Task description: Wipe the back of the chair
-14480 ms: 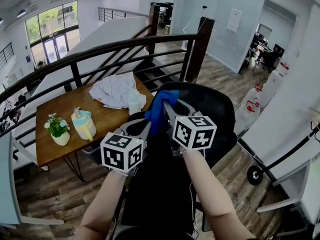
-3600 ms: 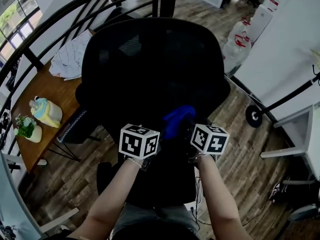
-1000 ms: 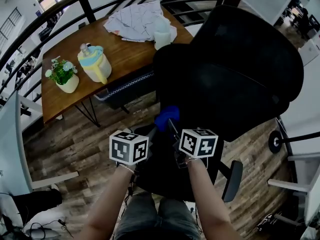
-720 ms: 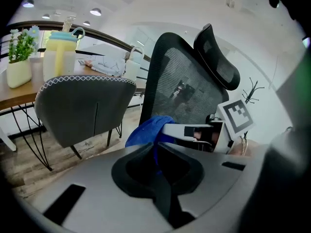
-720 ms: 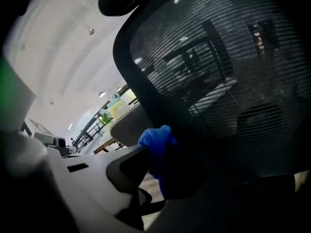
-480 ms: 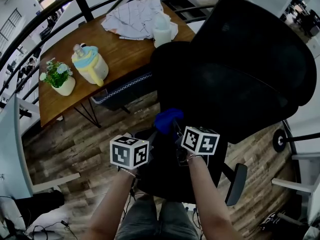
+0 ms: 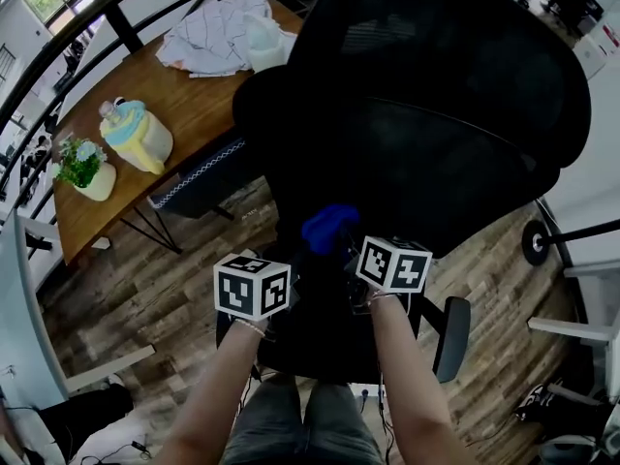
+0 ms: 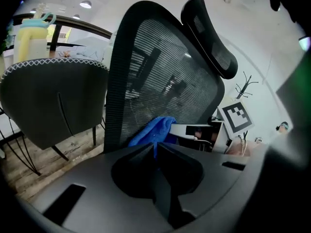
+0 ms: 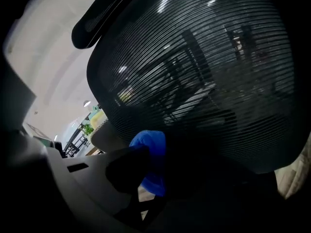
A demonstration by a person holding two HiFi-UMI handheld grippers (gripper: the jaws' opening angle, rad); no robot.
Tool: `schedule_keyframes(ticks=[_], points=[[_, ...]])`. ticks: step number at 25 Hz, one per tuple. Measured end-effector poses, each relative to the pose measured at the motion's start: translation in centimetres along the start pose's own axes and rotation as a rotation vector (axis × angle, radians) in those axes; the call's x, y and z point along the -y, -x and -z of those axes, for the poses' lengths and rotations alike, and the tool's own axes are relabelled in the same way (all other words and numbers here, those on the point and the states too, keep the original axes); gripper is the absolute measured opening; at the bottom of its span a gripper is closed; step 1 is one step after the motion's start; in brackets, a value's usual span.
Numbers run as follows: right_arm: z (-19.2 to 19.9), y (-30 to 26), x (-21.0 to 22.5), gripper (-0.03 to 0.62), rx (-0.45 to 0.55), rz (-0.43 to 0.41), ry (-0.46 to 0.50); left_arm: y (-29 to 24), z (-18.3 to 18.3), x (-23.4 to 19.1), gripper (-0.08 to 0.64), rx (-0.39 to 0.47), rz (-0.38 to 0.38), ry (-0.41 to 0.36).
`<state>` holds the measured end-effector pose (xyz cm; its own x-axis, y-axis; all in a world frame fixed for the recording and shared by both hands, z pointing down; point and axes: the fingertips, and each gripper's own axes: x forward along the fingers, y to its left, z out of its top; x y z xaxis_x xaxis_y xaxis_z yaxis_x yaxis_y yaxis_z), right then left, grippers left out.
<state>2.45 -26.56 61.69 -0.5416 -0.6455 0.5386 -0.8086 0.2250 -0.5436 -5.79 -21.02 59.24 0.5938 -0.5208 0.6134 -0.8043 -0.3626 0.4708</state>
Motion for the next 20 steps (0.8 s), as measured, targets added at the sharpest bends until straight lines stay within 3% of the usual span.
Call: schedule_keyframes(ticks=[20], points=[[-1.2,10.1,13.1,0.092,0.143,0.187,-0.148,-7.0,0.9,10.2,0.034,-0.069,0.12,-0.105]])
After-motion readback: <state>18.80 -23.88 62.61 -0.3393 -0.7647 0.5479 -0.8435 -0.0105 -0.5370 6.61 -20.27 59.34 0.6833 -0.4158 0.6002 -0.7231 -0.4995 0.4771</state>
